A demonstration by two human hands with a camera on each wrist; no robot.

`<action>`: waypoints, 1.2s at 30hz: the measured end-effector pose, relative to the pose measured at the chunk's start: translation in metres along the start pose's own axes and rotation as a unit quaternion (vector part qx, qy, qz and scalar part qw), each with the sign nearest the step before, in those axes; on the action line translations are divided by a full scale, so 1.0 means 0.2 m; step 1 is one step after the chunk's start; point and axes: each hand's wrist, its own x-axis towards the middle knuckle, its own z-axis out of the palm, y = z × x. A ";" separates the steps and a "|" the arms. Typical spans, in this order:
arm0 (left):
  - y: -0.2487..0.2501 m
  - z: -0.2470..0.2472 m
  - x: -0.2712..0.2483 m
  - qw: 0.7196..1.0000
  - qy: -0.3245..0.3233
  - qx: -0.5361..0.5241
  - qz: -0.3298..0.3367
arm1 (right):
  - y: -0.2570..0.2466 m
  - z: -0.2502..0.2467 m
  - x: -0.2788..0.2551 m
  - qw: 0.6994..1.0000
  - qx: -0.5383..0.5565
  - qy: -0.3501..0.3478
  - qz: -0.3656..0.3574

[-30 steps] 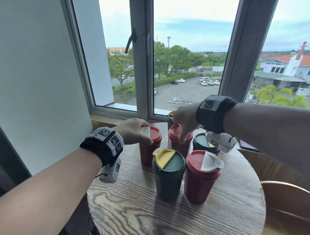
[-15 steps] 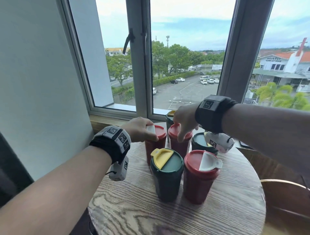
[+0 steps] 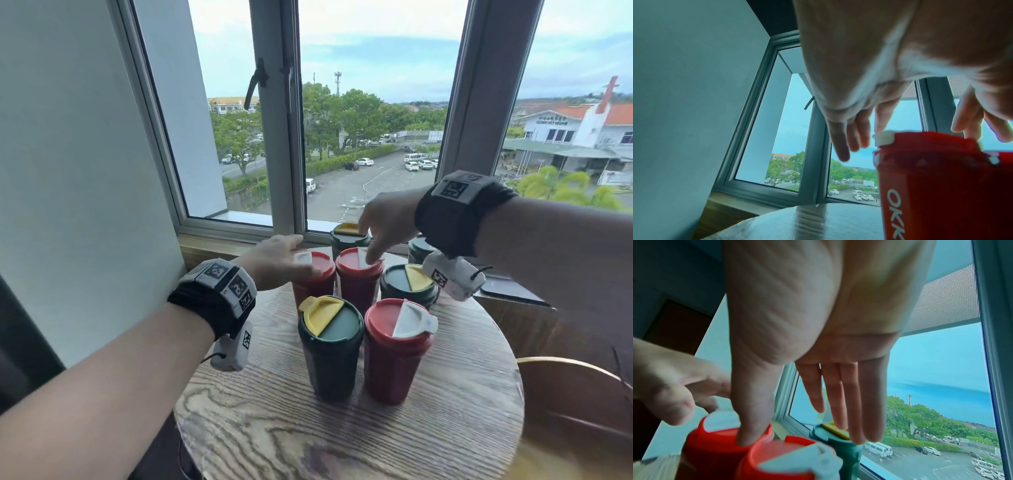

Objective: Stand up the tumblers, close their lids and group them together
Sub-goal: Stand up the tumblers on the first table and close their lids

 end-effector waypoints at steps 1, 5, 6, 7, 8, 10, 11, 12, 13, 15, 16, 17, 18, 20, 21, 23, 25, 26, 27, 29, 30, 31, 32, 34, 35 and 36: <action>0.01 -0.01 -0.04 0.999 0.034 0.005 0.020 | 0.02 -0.02 -0.05 1.000 0.019 0.013 -0.002; 0.07 -0.01 -0.24 0.986 0.127 -0.011 0.104 | 0.05 -0.02 -0.29 0.997 0.058 0.046 -0.038; 0.09 -0.01 -0.29 0.986 0.119 -0.019 0.119 | 0.04 0.00 -0.35 0.996 0.068 0.043 -0.049; 0.11 0.00 -0.34 0.986 0.098 -0.025 0.133 | 0.02 0.02 -0.41 0.995 0.079 0.035 -0.057; 0.14 0.01 -0.38 0.988 0.066 -0.022 0.141 | 0.00 0.05 -0.46 0.994 0.084 0.024 -0.065; 0.19 0.05 -0.42 0.989 0.004 0.015 0.148 | -0.06 0.12 -0.54 0.995 0.068 0.001 -0.075; 0.21 0.07 -0.43 0.988 -0.016 0.044 0.149 | -0.09 0.15 -0.57 0.996 0.051 -0.006 -0.078; 0.23 0.09 -0.43 0.986 -0.027 0.071 0.147 | -0.11 0.18 -0.58 0.996 0.035 -0.008 -0.076; 0.24 0.11 -0.43 0.985 -0.031 0.088 0.144 | -0.13 0.21 -0.59 0.997 0.023 -0.006 -0.072; 0.25 0.12 -0.44 0.986 -0.035 0.095 0.133 | -0.15 0.26 -0.58 0.998 0.004 0.005 -0.068; 0.25 0.12 -0.44 0.987 -0.037 0.089 0.128 | -0.16 0.26 -0.58 0.998 -0.004 0.007 -0.069; 0.25 0.11 -0.44 0.988 -0.037 0.082 0.125 | -0.16 0.27 -0.58 0.997 -0.008 0.006 -0.071; 0.25 0.11 -0.44 0.989 -0.038 0.076 0.122 | -0.17 0.26 -0.59 0.997 -0.006 0.004 -0.071; 0.24 0.11 -0.45 0.989 -0.042 0.073 0.118 | -0.18 0.25 -0.60 0.997 0.005 -0.004 -0.073; 0.24 0.10 -0.46 0.989 -0.044 0.075 0.116 | -0.18 0.25 -0.60 0.997 0.008 -0.010 -0.073; 0.23 0.11 -0.46 0.990 -0.045 0.078 0.107 | -0.17 0.24 -0.60 0.997 0.020 -0.019 -0.075; 0.22 0.12 -0.46 0.991 -0.043 0.078 0.099 | -0.13 0.19 -0.61 0.996 0.062 -0.017 -0.069; 0.22 0.12 -0.46 0.992 -0.042 0.077 0.096 | -0.10 0.17 -0.61 0.995 0.080 -0.009 -0.062; 0.22 0.12 -0.46 0.992 -0.041 0.075 0.093 | -0.07 0.14 -0.59 0.995 0.085 0.004 -0.051; 0.22 0.13 -0.47 0.993 -0.039 0.071 0.086 | 0.02 0.12 -0.55 0.998 0.059 0.028 -0.017; 0.22 0.13 -0.47 0.993 -0.037 0.068 0.084 | 0.05 0.12 -0.53 0.999 0.037 0.027 0.001; 0.22 0.13 -0.47 0.994 -0.035 0.064 0.083 | 0.07 0.12 -0.50 1.000 0.019 0.017 0.016; 0.22 0.13 -0.47 0.994 -0.032 0.061 0.084 | 0.09 0.13 -0.48 1.000 0.009 0.001 0.026; 0.21 0.14 -0.46 0.995 -0.031 0.053 0.083 | 0.10 0.16 -0.44 0.999 0.006 -0.035 0.033; 0.21 0.14 -0.46 0.995 -0.032 0.047 0.082 | 0.10 0.18 -0.42 0.998 0.007 -0.047 0.030; 0.20 0.14 -0.46 0.995 -0.033 0.043 0.081 | 0.10 0.19 -0.41 0.998 0.009 -0.053 0.027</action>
